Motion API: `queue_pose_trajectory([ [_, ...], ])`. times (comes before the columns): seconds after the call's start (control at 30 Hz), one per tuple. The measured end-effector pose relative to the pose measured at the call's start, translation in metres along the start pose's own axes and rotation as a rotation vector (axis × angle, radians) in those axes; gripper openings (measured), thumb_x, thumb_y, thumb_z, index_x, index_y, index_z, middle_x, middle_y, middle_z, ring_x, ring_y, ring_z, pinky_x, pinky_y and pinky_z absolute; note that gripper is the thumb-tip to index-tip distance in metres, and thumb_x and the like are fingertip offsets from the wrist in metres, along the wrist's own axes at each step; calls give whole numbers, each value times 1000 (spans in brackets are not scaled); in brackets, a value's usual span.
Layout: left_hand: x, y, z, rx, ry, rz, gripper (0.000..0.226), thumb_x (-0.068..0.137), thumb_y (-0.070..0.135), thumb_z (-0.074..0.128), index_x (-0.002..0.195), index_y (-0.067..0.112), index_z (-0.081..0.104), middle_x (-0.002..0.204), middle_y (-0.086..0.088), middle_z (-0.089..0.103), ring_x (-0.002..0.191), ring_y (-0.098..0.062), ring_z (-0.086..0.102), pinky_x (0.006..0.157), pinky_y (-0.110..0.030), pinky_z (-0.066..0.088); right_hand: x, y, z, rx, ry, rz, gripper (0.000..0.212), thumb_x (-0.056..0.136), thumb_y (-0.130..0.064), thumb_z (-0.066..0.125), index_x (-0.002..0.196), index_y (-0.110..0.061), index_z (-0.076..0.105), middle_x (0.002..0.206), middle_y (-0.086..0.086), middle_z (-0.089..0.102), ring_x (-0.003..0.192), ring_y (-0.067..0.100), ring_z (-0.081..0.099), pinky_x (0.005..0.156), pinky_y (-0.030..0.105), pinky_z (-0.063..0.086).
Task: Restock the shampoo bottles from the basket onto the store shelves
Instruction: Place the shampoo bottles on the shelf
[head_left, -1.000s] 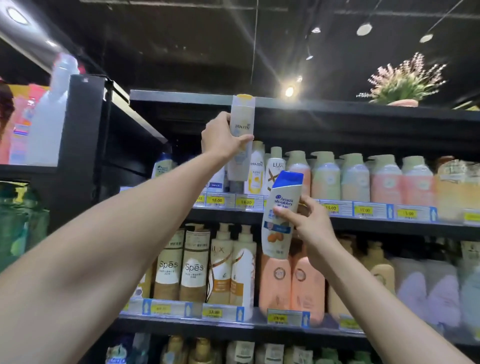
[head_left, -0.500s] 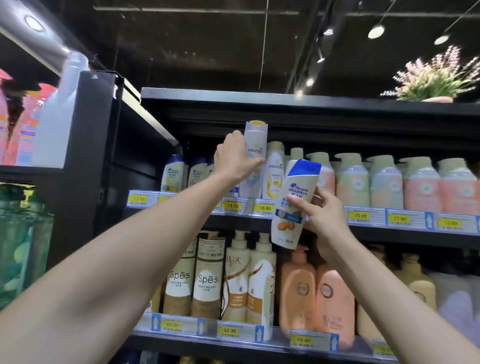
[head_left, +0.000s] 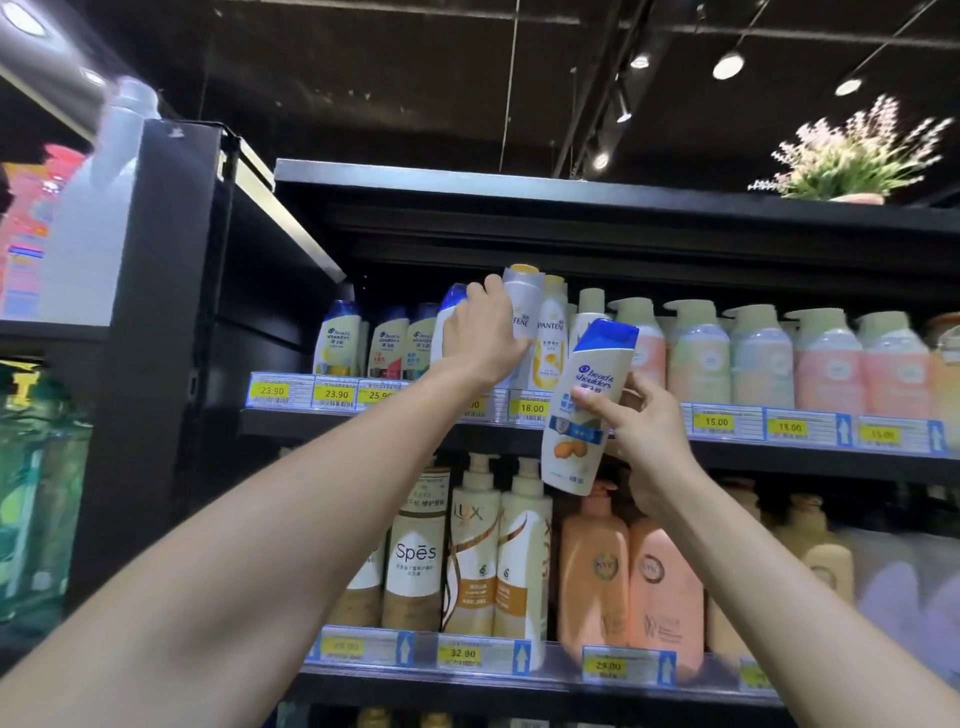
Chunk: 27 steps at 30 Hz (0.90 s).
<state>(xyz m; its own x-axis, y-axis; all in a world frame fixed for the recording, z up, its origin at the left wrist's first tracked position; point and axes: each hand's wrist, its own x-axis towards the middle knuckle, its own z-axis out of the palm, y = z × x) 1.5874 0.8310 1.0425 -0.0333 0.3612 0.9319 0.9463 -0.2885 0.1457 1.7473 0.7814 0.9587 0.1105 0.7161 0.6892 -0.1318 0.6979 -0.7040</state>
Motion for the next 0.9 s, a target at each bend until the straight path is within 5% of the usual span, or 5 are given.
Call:
queue_pose_trajectory([
  [0.2,0,-5,4,159,59,29,54,85,44,68,120,10,45,116,-9,57,109,-27,47,86,-38,40,-1,7,5,6,25,34,29,82,-11,75,109,-14,66,100,3,73,87,19,71,65,29,54],
  [0.57,-4,-28,3,268,129,64,61,79,60,69,119,17,52,115,-2,52,105,-22,43,88,-36,35,-3,9,12,-12,-2,28,32,82,-13,75,112,-13,64,102,3,73,91,19,70,70,31,55],
  [0.73,-9,-46,0,-44,199,-82,82,71,63,75,135,21,45,130,-4,42,119,-23,39,96,-36,32,-3,7,11,-19,-11,27,35,82,-14,75,115,-13,63,104,2,72,93,18,70,69,30,54],
  [0.9,-16,-59,1,-428,-6,-289,96,75,54,79,148,16,30,146,-8,40,131,-24,44,96,-31,38,-4,8,12,-8,-19,31,31,83,-12,74,112,-14,63,100,-1,72,85,12,69,61,24,51],
])
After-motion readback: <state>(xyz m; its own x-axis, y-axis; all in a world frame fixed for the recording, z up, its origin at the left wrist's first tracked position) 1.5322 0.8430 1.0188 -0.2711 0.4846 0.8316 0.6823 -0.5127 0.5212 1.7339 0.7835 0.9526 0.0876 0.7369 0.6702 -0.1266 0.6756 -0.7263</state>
